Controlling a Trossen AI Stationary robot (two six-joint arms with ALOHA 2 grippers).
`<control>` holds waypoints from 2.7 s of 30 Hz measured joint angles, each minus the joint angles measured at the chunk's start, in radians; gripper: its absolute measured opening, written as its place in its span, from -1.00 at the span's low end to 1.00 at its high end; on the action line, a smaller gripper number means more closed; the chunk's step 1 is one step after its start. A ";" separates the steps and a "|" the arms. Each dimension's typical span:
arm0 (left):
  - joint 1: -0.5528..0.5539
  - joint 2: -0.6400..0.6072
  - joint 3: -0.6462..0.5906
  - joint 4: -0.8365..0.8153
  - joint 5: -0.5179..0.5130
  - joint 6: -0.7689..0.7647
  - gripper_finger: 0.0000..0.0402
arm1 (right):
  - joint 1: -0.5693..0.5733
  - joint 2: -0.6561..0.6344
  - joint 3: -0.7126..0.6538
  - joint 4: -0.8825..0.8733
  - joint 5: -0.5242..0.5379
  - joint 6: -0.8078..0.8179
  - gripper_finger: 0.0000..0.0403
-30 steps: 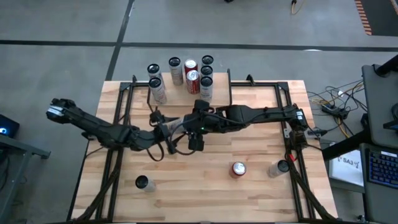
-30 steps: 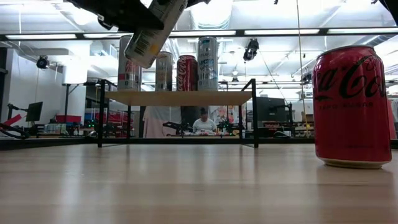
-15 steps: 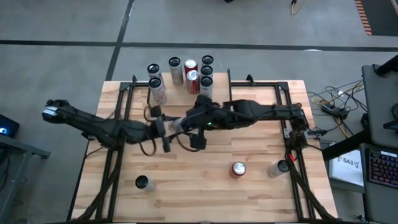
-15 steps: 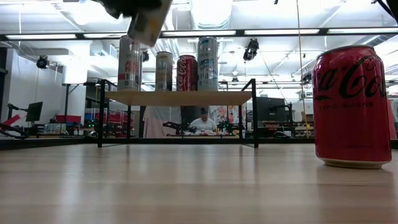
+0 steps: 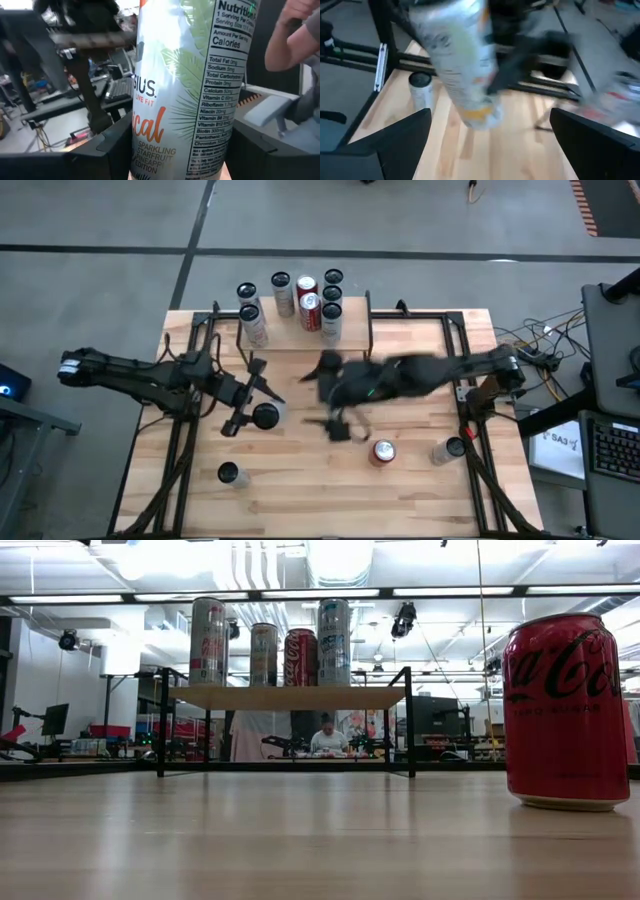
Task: Place canned beverage on shelf
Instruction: Put the white soda can aligned with the other white soda can on the shelf
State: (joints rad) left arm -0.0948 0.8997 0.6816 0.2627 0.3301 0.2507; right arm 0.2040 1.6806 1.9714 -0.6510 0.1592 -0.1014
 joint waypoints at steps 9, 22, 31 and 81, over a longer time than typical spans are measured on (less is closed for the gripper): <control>0.002 0.012 -0.004 -0.004 -0.007 -0.008 0.11 | 0.046 -0.014 -0.375 0.727 0.121 -0.144 0.98; 0.005 0.019 -0.005 -0.017 -0.059 -0.037 0.11 | 0.022 0.047 -0.396 0.930 0.001 -0.119 0.96; 0.005 0.016 -0.005 -0.025 -0.061 -0.059 0.11 | 0.012 0.056 -0.374 0.952 0.003 -0.088 0.20; 0.012 -0.515 0.108 -0.450 -0.819 0.143 0.58 | -0.205 0.662 0.374 0.699 1.211 0.374 0.18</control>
State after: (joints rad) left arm -0.0830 0.3847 0.7898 -0.1869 -0.4889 0.3936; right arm -0.0006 2.3425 2.3451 0.0483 1.3703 0.2730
